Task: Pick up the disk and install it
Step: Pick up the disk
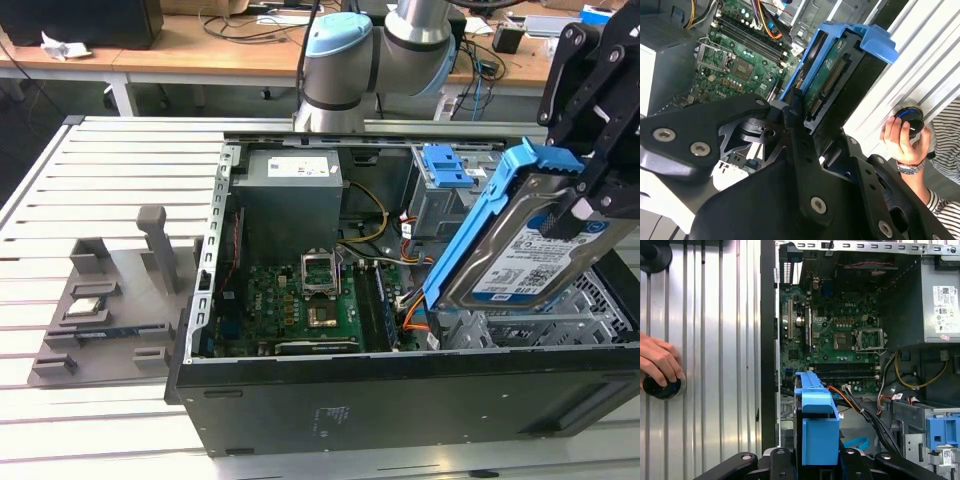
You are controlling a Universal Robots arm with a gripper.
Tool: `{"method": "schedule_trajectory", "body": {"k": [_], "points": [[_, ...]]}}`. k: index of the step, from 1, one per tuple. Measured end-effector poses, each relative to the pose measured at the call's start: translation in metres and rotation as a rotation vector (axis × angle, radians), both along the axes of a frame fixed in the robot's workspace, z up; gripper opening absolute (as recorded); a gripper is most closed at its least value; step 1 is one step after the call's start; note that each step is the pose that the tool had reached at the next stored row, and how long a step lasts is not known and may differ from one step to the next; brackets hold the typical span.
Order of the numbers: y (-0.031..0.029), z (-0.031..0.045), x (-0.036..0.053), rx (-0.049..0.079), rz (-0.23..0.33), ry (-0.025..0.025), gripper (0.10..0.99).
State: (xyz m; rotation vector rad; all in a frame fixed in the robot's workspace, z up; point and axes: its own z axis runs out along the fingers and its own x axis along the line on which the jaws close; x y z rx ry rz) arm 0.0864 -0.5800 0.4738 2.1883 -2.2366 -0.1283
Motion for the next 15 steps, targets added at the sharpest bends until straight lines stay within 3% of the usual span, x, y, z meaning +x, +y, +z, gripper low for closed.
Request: {"method": "schedule_trajectory", "body": {"k": [4,15], "points": [[0.0,-0.0077,0.0004,0.0,0.0,0.0,0.365],[0.0,-0.0188,0.0013,-0.001,0.0,0.0,0.365]]}}
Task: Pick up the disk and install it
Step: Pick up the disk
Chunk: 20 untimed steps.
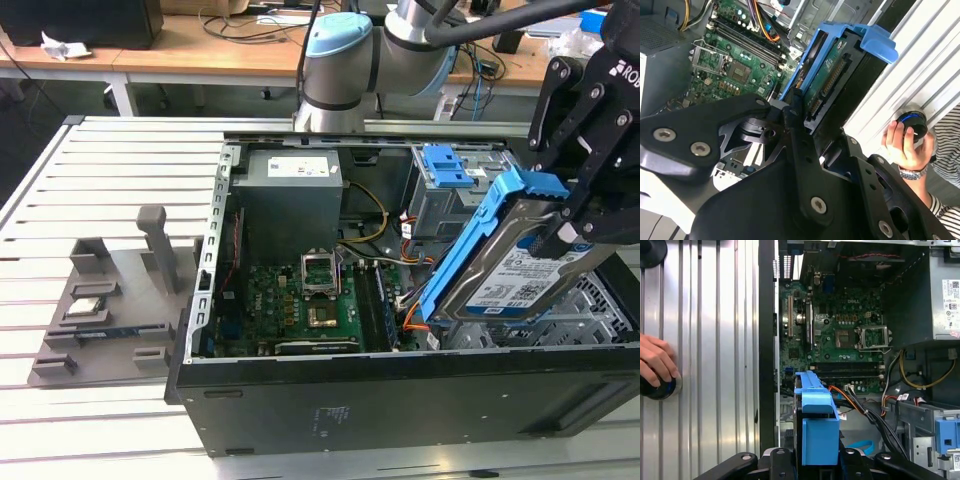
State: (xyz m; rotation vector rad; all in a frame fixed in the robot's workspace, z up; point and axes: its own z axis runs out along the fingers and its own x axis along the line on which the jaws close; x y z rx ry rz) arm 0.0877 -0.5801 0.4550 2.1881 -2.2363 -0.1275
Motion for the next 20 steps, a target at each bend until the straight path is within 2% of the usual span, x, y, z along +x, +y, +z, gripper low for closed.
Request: {"method": "schedule_trajectory", "body": {"k": [4,8,12,15,18,20], "points": [[0.0016,-0.0068,0.0027,-0.001,0.0,0.0002,0.365],[0.0057,-0.006,0.0111,-0.001,0.0,0.0003,0.365],[0.0109,-0.0051,0.0262,-0.001,0.0,0.0016,0.365],[0.0165,-0.0052,0.0395,-0.001,0.0,0.0051,0.365],[0.0234,-0.0052,0.0563,-0.001,0.0,0.0124,0.365],[0.0246,-0.0053,0.0627,-0.001,0.0,0.016,0.365]]}}
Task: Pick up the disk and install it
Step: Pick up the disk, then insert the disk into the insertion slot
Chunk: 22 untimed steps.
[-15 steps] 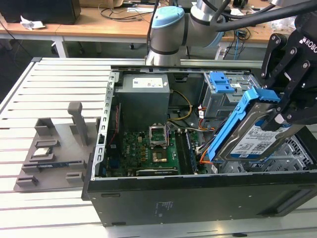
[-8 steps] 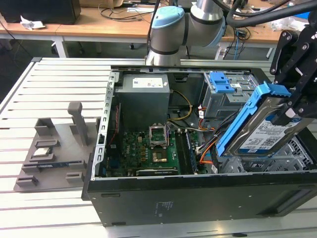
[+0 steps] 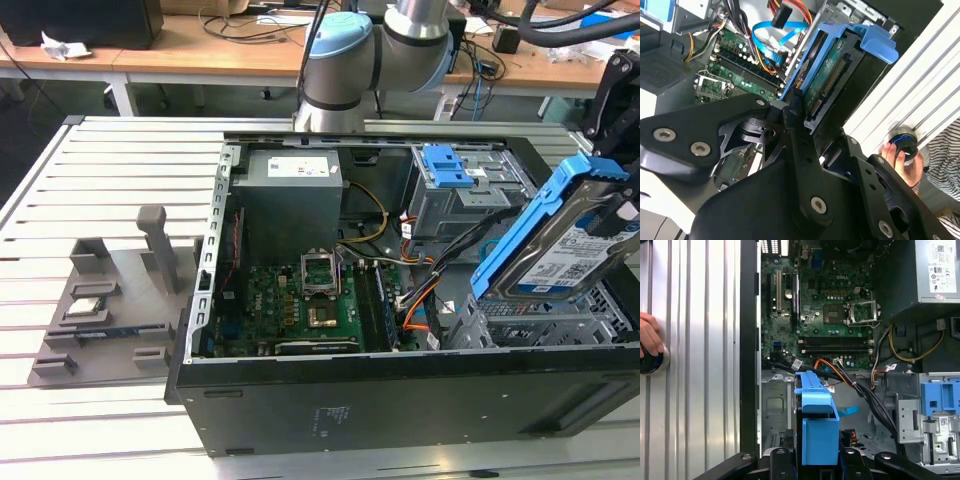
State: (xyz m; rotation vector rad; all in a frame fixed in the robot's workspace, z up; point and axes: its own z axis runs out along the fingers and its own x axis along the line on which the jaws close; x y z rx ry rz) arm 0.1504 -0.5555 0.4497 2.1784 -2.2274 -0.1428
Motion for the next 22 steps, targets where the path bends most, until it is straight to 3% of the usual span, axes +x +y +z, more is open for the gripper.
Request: {"method": "schedule_trajectory", "body": {"k": [5,18,22], "points": [[0.0002,-0.0007,0.0069,-0.009,-0.002,0.0028,0.365],[0.0003,-0.0019,0.0102,-0.009,-0.003,0.0028,0.365],[0.0003,-0.007,0.0115,-0.009,-0.002,0.0029,0.365]]}}
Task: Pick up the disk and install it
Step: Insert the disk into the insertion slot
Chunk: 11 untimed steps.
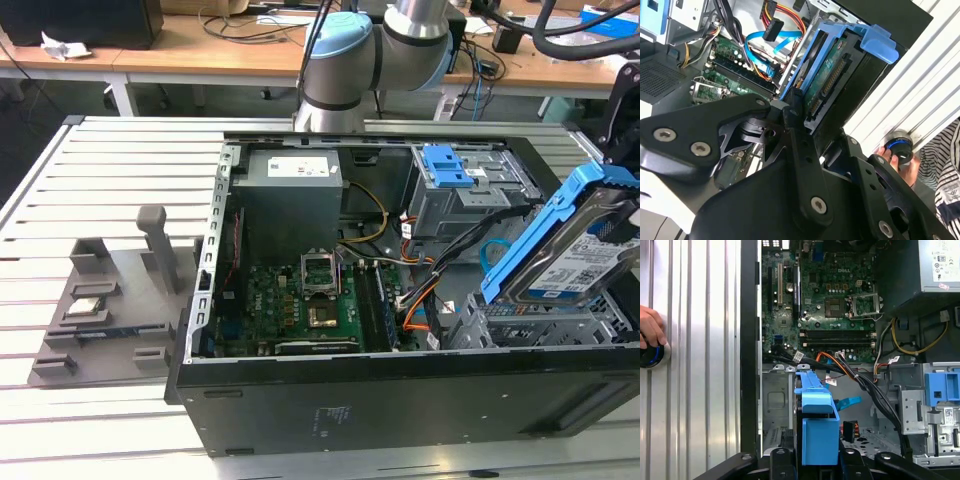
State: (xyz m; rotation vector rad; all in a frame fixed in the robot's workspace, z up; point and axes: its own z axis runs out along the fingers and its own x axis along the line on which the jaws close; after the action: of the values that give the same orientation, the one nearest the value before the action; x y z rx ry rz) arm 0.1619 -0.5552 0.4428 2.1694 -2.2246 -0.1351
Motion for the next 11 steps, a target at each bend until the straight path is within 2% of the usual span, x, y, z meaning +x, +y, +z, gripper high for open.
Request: {"method": "schedule_trajectory", "body": {"k": [6,7,11], "points": [[0.0,-0.0065,0.0,0.0,0.009,0.0002,0.365],[0.0,-0.0121,0.0,0.0,0.01,0.0003,0.365],[0.0,-0.0247,0.0,0.0,0.01,0.0003,0.365]]}}
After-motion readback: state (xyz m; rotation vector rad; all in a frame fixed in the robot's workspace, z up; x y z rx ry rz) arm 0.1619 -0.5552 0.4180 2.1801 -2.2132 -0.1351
